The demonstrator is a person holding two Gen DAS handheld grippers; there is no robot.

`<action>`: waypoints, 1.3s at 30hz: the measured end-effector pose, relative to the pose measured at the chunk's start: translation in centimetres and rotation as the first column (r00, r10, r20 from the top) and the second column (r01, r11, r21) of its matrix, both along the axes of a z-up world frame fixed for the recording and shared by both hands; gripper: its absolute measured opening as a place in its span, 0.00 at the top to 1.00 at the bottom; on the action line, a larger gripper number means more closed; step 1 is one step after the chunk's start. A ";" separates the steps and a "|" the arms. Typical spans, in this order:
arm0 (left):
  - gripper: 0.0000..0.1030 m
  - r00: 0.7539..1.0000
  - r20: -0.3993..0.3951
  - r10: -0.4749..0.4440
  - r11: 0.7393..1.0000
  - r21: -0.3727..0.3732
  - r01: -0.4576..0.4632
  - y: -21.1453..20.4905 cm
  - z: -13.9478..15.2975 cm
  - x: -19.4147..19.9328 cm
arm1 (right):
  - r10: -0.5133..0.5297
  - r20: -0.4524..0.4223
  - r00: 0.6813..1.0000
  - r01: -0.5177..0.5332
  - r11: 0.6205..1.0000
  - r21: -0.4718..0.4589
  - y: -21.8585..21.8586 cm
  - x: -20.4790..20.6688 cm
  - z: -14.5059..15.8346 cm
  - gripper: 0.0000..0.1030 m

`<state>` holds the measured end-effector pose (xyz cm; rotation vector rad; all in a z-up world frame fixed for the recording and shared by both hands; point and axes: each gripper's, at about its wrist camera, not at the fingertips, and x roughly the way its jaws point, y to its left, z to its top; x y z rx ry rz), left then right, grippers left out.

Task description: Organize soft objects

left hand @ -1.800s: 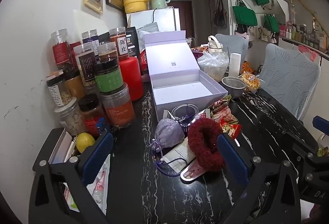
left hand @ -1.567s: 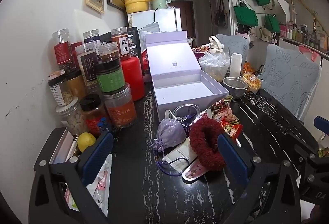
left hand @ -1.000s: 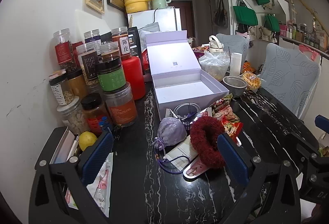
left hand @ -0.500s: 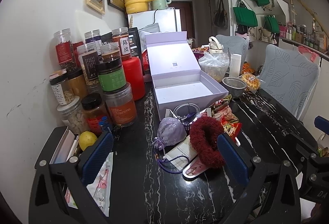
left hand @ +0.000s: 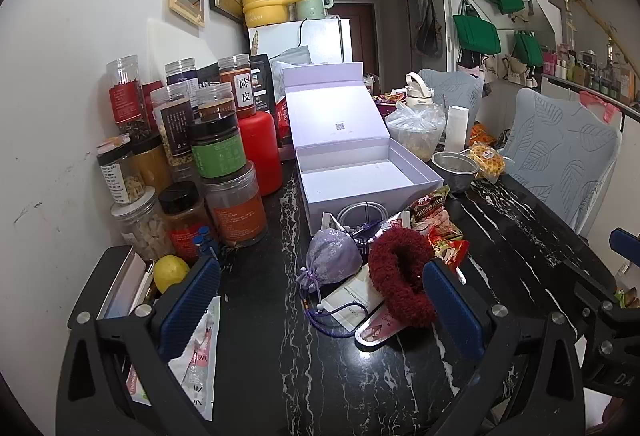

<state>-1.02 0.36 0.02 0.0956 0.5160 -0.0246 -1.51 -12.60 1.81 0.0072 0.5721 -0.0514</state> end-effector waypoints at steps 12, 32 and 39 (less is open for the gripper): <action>0.00 1.000 0.001 -0.001 1.000 -0.004 0.001 0.2 0.1 0.0 | 0.002 0.000 1.000 -0.002 1.000 0.002 0.1 0.1 0.0 0.00; 0.00 1.000 -0.002 -0.004 1.000 -0.010 0.004 0.2 0.2 -0.1 | 0.005 0.003 1.000 -0.005 1.000 0.003 0.0 0.0 -0.1 0.00; 0.00 1.000 -0.001 -0.003 1.000 -0.008 0.003 0.2 0.2 -0.1 | 0.005 0.003 1.000 -0.005 1.000 0.004 0.0 0.0 -0.1 0.00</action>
